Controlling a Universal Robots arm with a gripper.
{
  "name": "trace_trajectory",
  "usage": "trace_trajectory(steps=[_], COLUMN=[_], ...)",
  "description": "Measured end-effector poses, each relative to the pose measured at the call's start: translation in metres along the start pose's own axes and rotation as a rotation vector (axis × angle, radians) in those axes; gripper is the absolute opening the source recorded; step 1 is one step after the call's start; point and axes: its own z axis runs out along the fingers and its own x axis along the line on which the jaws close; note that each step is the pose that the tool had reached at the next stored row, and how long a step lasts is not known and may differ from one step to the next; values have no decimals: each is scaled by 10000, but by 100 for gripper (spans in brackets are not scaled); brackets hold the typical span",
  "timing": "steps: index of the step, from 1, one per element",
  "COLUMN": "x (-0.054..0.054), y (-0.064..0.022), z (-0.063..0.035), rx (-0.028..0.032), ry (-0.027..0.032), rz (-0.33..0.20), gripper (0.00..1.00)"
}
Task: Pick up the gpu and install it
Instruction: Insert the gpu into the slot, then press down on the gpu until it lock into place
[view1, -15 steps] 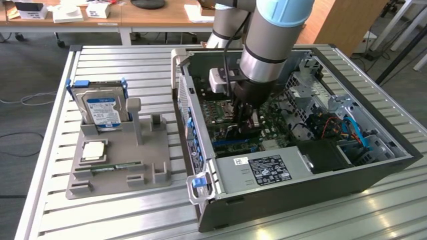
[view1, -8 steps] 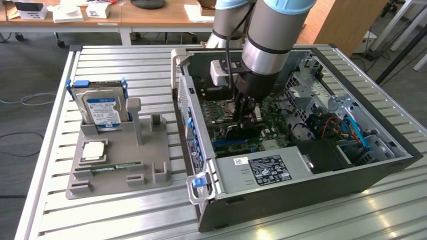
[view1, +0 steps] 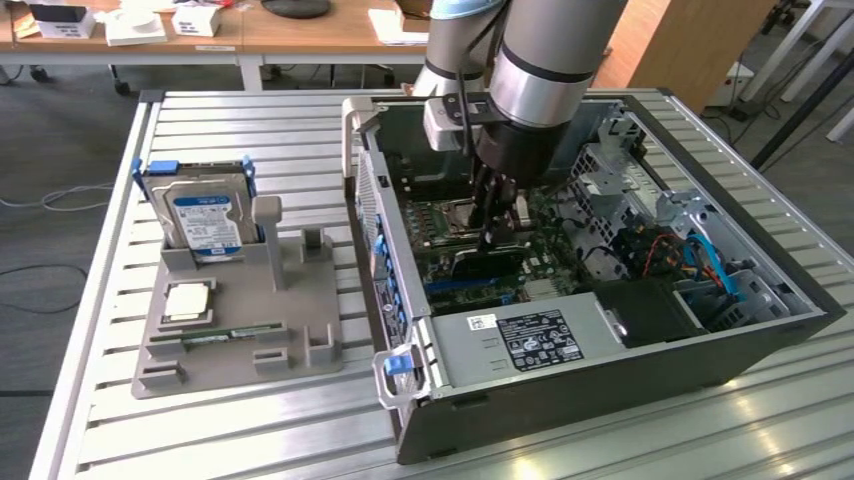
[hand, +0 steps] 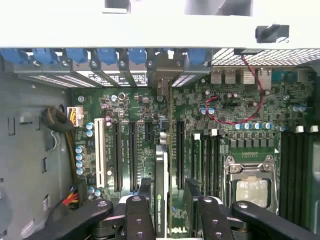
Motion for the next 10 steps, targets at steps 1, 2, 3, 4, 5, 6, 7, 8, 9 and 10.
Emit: trace_trajectory(steps=[1, 2, 3, 4, 5, 6, 7, 8, 9, 10], x=[0, 0, 0, 0, 0, 0, 0, 0, 0, 0], y=[0, 0, 0, 0, 0, 0, 0, 0, 0, 0], z=[0, 0, 0, -1, -1, -1, -1, -1, -1, -1], rx=[0, -1, -1, 0, -1, -1, -1, -1, -1, -1], ry=[0, 0, 1, 2, 2, 2, 2, 2, 2, 2], rz=[0, 0, 0, 1, 0, 0, 0, 1, 0, 0], gripper=[40, 40, 40, 40, 40, 40, 40, 40, 40, 40])
